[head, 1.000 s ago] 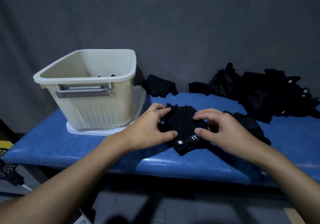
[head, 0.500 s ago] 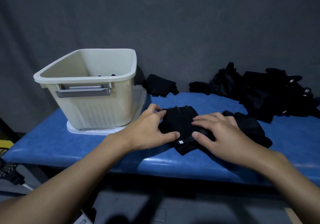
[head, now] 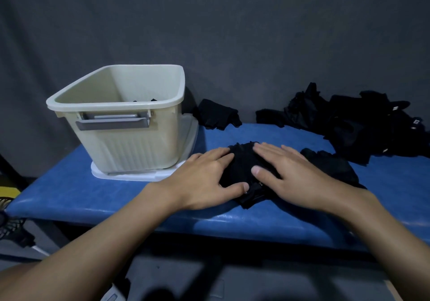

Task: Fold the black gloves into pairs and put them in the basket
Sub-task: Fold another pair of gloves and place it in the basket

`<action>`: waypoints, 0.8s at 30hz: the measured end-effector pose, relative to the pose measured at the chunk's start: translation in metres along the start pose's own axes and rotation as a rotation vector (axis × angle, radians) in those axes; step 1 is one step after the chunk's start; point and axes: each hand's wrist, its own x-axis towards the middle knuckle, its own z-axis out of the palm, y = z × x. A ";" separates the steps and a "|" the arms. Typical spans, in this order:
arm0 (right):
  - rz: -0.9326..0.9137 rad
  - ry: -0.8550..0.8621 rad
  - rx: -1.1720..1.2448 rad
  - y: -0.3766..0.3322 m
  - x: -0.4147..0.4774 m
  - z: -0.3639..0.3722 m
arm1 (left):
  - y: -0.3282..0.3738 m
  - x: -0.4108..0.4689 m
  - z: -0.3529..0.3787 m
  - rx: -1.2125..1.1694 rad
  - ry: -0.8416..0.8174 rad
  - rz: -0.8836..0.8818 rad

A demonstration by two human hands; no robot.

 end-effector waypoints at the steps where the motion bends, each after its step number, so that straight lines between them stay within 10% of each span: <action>1: 0.011 -0.077 -0.051 0.002 0.000 0.001 | 0.000 0.000 0.001 0.012 -0.018 -0.008; 24: 0.016 -0.360 -0.203 0.015 0.006 0.000 | -0.012 0.004 0.014 0.054 -0.165 -0.020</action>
